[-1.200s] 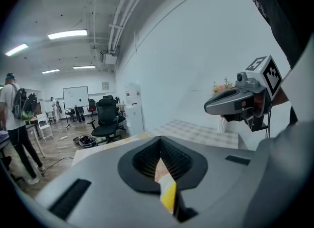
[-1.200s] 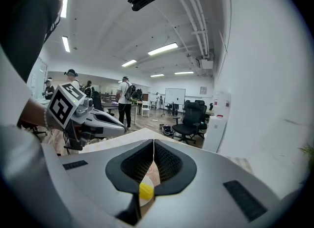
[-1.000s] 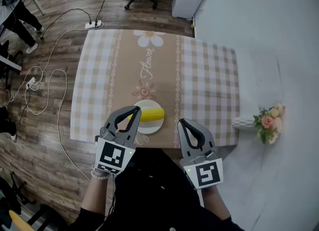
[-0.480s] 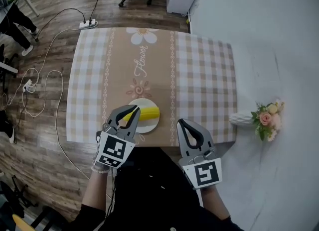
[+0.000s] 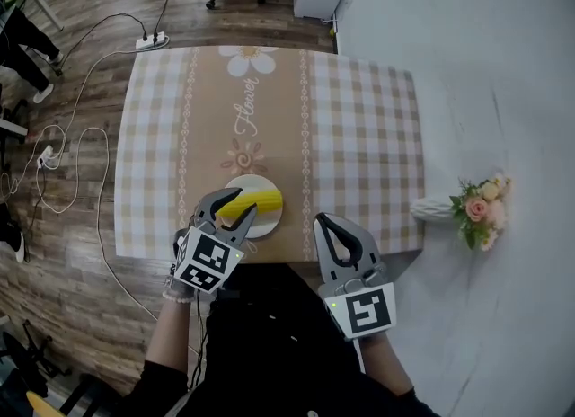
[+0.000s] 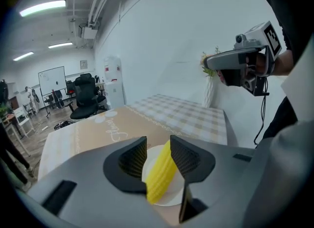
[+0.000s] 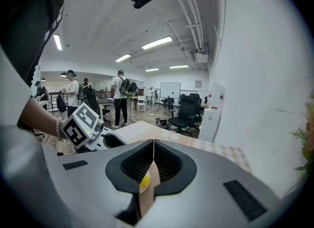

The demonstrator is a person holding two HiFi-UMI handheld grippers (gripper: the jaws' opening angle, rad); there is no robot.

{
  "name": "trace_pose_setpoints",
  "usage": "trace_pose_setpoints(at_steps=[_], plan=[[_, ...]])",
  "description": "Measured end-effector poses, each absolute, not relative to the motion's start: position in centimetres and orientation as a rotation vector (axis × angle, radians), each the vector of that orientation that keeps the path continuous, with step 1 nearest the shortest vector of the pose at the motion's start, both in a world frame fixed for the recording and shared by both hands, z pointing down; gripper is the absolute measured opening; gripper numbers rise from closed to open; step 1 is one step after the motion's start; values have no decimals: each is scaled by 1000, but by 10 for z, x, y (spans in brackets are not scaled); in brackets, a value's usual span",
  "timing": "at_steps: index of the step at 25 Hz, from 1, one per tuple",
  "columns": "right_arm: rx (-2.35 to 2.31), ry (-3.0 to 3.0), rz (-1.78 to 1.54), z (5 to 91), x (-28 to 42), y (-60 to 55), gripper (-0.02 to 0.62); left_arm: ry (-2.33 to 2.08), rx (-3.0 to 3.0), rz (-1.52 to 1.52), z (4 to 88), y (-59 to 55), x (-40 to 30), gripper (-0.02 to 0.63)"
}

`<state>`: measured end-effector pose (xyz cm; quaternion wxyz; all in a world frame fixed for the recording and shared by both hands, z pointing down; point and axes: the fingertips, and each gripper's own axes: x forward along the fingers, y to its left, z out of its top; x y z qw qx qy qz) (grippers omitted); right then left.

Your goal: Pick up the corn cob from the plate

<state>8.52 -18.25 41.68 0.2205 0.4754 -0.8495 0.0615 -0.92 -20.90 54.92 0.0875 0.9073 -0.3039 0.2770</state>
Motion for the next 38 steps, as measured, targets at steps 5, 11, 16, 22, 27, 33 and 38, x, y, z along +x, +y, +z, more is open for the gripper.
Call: trace_pose_setpoints(at_steps=[5, 11, 16, 22, 27, 33, 38], plan=[[1314, -2341, 190, 421, 86, -180, 41, -797, 2735, 1000, 576, -203, 0, 198], [1301, -2335, 203, 424, 84, -177, 41, -690, 2755, 1138, 601, -198, 8, 245], [1292, -2339, 211, 426, 79, -174, 41, -631, 2751, 1247, 619, -198, 7, 249], [1284, -2333, 231, 430, 77, -170, 41, -608, 2731, 1231, 626, -200, 9, 252], [1288, -2330, 234, 429, 77, -168, 41, -570, 2723, 1274, 634, -200, 11, 253], [1286, -2325, 232, 431, 76, -166, 41, -550, 2684, 1325, 651, -195, 8, 255], [1282, -2321, 239, 432, 76, -165, 41, -564, 2651, 1278, 654, -197, 12, 255]])
